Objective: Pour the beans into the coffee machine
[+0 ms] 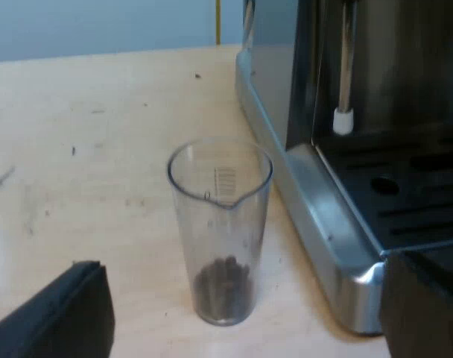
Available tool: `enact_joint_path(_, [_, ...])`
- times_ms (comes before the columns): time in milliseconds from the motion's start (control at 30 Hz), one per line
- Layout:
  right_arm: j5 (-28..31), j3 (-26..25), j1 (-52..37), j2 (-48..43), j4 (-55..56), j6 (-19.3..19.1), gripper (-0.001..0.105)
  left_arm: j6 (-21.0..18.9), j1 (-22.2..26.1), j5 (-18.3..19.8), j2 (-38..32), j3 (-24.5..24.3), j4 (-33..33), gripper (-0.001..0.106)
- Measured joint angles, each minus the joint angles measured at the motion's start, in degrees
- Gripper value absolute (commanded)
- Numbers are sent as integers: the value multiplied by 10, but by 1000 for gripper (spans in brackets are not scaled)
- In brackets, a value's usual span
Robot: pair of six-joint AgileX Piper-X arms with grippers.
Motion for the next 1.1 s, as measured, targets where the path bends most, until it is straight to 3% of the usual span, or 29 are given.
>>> enact_joint_path(200, [0, 0, 0, 0, 0, 0, 78, -1, 0, -1, 107, 2, -134, 88])
enact_joint_path(267, [0, 0, 0, 0, 0, 0, 78, -1, 0, -1, 114, 2, -138, 88])
enact_joint_path(333, [0, 0, 0, 0, 0, 0, 78, 0, 0, -1, 183, 2, -191, 88])
enact_joint_path(867, [1, 0, 0, 0, -50, 0, 78, 9, 0, -20, 322, 2, -341, 88])
enact_joint_path(1100, [54, 0, 0, 0, -51, 0, 78, 9, 0, -11, 407, 1, -413, 88])
